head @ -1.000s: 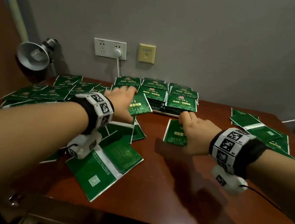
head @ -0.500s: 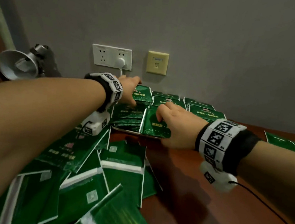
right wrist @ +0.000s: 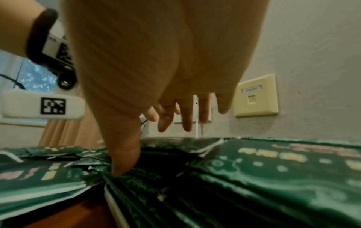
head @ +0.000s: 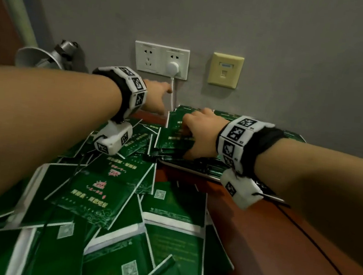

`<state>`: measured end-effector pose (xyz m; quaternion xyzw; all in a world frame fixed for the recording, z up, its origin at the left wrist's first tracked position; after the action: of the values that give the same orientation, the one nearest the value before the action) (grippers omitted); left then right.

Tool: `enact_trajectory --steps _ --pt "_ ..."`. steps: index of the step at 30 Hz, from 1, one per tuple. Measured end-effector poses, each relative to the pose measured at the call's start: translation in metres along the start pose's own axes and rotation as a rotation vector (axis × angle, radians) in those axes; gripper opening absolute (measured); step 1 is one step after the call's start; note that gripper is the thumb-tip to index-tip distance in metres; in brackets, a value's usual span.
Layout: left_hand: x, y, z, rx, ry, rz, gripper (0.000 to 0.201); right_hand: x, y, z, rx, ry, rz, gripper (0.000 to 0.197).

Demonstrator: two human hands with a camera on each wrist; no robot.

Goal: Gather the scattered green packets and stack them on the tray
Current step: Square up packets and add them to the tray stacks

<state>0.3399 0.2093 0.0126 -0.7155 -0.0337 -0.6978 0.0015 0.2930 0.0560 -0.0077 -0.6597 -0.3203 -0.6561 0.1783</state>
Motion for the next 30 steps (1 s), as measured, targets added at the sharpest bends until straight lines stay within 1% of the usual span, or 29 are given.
enact_trajectory --steps 2,6,7,8,11,14,17,18,19,21,23,25,27,29,30 --pt "-0.003 -0.001 -0.012 0.001 0.001 -0.002 0.073 -0.001 0.000 -0.007 -0.041 -0.010 -0.013 0.066" --pt "-0.012 0.012 -0.043 -0.024 -0.029 0.042 0.058 -0.001 -0.002 -0.045 -0.091 0.028 0.030 0.060" --pt "-0.015 0.016 -0.050 -0.012 -0.052 0.062 0.058 -0.002 -0.003 -0.057 -0.102 0.023 0.027 0.059" --pt "-0.018 0.019 -0.058 0.012 -0.071 0.070 0.061 -0.002 -0.005 -0.068 -0.111 0.021 0.021 0.060" --pt "-0.027 0.031 -0.086 0.091 -0.135 0.065 0.082 -0.004 -0.014 -0.099 -0.129 0.017 0.033 0.062" --pt "-0.036 0.042 -0.111 0.139 -0.135 0.082 0.091 -0.009 -0.021 -0.126 -0.137 0.006 0.049 0.060" --pt "-0.054 0.039 -0.114 0.259 -0.182 0.058 0.121 -0.018 -0.027 -0.149 -0.140 -0.039 0.050 0.060" --pt "-0.061 0.036 -0.108 0.289 -0.182 0.018 0.126 -0.020 -0.028 -0.154 -0.143 -0.049 0.045 0.061" --pt "-0.069 0.032 -0.096 0.308 -0.180 -0.017 0.127 -0.021 -0.028 -0.158 -0.147 -0.050 0.043 0.062" --pt "-0.073 0.032 -0.085 0.308 -0.167 -0.057 0.124 -0.022 -0.025 -0.161 -0.153 -0.035 0.056 0.061" --pt "-0.068 0.037 -0.084 0.284 -0.135 -0.082 0.117 -0.022 -0.021 -0.161 -0.157 -0.025 0.071 0.060" --pt "-0.064 0.043 -0.086 0.234 -0.084 -0.075 0.103 -0.024 -0.017 -0.159 -0.159 -0.029 0.075 0.061" --pt "-0.062 0.046 -0.081 0.188 -0.044 -0.087 0.084 -0.026 -0.014 -0.155 -0.159 -0.031 0.080 0.061" --pt "-0.062 0.046 -0.075 0.173 -0.051 -0.067 0.071 -0.029 -0.010 -0.151 -0.159 -0.032 0.080 0.061" --pt "-0.062 0.046 -0.073 0.176 -0.058 -0.066 0.069 -0.030 -0.008 -0.150 -0.158 -0.035 0.076 0.060"
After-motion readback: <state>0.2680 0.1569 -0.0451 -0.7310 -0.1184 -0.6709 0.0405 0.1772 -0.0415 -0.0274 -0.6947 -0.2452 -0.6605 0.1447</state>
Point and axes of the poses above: each hand's wrist, its own z-axis towards the middle knuckle, its own x-axis out of the back of the hand, y = z × x, the point moved 5 cm from there along z, towards the middle knuckle, and after that the axes turned 2 degrees about -z, right-handed, at the moved point
